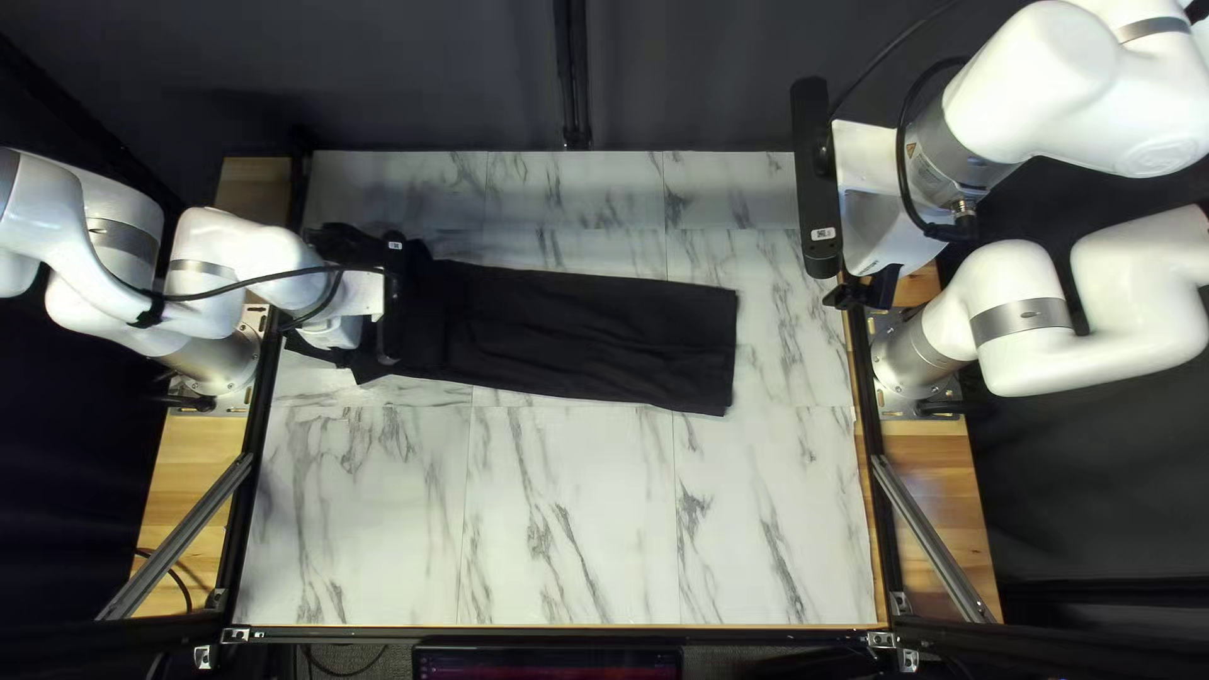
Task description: Fold t-shirt
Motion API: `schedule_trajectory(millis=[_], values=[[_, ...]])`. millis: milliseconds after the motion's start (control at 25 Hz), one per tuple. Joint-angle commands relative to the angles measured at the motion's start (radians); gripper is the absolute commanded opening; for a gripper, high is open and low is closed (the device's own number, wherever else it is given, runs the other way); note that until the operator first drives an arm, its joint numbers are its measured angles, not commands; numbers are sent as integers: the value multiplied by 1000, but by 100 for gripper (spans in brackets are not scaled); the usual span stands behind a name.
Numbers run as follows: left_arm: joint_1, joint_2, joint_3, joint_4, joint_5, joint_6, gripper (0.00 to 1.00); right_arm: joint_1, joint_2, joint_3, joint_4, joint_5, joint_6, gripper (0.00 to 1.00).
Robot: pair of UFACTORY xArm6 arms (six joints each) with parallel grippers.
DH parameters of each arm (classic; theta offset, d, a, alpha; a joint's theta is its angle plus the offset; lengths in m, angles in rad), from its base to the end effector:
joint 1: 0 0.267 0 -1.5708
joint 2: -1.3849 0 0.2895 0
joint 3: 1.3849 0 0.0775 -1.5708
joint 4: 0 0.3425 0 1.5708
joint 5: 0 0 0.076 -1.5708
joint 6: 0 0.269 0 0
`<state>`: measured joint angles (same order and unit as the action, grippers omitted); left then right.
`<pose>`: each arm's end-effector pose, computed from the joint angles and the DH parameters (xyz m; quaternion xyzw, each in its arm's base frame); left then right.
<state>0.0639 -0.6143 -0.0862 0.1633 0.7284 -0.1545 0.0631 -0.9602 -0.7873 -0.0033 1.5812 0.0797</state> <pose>0.2277 0.0345 0.0485 -0.9974 -0.0474 0.0115 0.0540 0.2402 0.0143 0.3578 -0.9965 0.0084 -0.0830 0.0043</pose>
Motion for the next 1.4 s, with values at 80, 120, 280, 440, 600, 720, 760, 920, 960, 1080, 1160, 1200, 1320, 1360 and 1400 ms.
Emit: schedule_trajectory(millis=[80,120,280,440,600,720,760,920,960,1080,1160,1200,1320,1360,1400], values=[[-12,14,-23,-10,14,5,0,0,0,0,0,0,0,100],[-10,12,-24,-13,15,9,0,0,0,0,0,0,0,100],[-21,-2,-47,-14,48,12,0,0,0,0,0,0,0,100],[-31,-17,-86,0,104,14,0,0,0,0,0,0,0,100],[-5,-19,-113,11,132,48,0,0,0,0,0,0,0,100],[9,-32,-127,19,164,66,0,0,0,0,0,0,0,100],[12,-33,-130,22,169,69,0,0,0,0,0,0,0,100],[46,-21,-127,37,167,94,0,0,0,0,0,0,0,100],[48,-14,-126,38,160,96,0,0,0,0,0,0,0,100],[38,38,-122,32,115,95,47,0,0,0,0,0,0,100],[31,56,-120,24,98,93,100,0,0,0,0,0,0,100],[20,61,-118,18,93,88,100,0,0,0,0,0,0,100],[-14,40,-124,10,119,64,100,0,0,0,0,0,0,100],[-22,38,-130,10,126,58,100,0,0,0,0,0,0,100],[-30,39,-138,12,132,51,100,0,0,0,0,0,0,100]])
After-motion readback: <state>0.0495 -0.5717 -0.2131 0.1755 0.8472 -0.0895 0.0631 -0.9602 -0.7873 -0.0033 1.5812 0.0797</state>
